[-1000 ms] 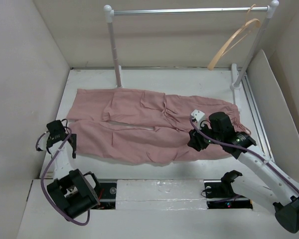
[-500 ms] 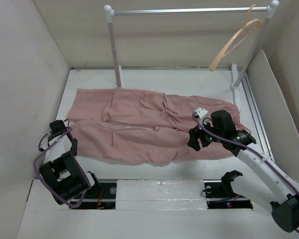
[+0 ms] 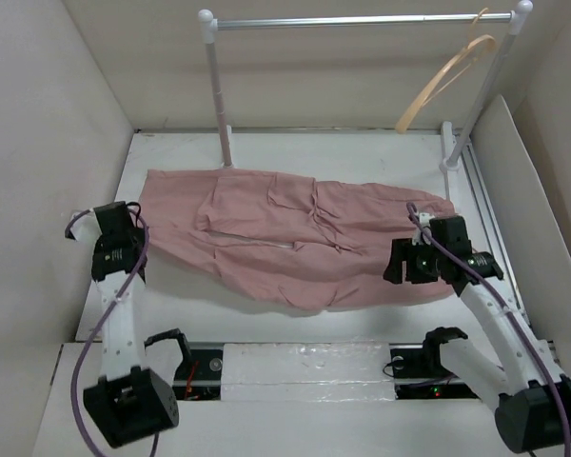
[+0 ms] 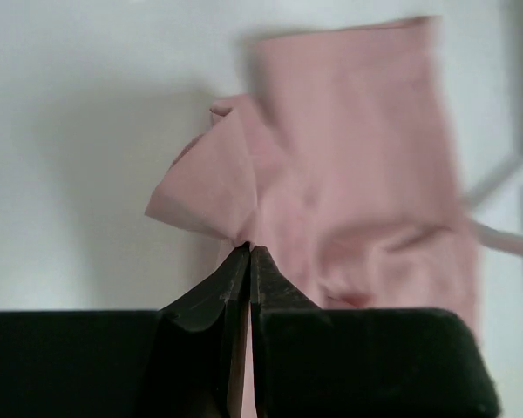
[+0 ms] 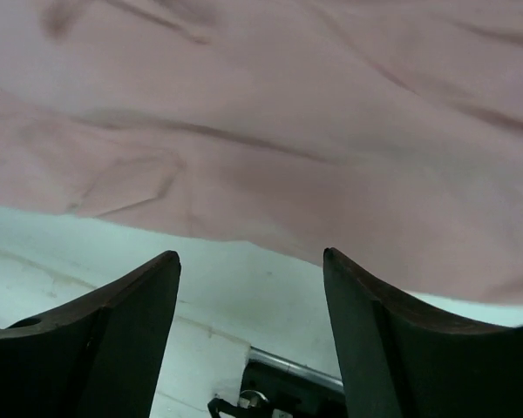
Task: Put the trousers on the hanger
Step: Fold the trousers at the center of the board.
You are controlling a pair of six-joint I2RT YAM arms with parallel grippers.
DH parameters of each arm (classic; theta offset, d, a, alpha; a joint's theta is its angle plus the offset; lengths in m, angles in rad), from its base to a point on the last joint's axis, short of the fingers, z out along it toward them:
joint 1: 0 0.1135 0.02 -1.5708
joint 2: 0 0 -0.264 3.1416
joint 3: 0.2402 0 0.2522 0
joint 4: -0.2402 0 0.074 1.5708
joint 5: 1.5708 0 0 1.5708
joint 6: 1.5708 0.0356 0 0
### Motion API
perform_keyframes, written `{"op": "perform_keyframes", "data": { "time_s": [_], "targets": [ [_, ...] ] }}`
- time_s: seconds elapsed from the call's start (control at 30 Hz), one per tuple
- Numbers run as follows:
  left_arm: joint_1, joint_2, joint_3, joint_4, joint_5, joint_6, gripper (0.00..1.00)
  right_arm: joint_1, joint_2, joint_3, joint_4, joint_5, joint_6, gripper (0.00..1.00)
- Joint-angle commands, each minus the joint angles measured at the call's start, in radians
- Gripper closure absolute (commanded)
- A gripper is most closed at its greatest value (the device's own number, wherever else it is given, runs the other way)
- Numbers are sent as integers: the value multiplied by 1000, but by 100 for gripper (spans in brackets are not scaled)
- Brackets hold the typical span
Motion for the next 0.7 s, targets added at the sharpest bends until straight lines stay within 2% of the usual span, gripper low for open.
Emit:
{"op": "perform_keyframes", "data": {
  "time_s": [0.0, 0.03, 0.07, 0.27, 0.37, 0.57, 0.67],
  "targets": [
    [-81, -119, 22, -28, -4, 16, 100, -100, 56, -4, -102, 124, 109, 29],
    [-93, -162, 13, -31, 0, 17, 100, -130, 106, 14, -126, 133, 112, 34],
    [-133, -177, -7, -35, 8, 13, 100, -157, 132, 31, -138, 138, 112, 35],
    [-295, -285, -78, -20, 65, -30, 100, -383, 306, 140, -209, 320, 174, 36],
    [-400, -309, -60, -18, 30, -35, 100, -494, 297, 122, -200, 429, 207, 36],
    [-498, -283, -21, -15, -79, 13, 100, -547, 160, -15, -73, 426, 286, 32],
    [-498, -271, 3, -9, -124, 39, 100, -556, 221, -33, 7, 396, 275, 33]
  ]
}}
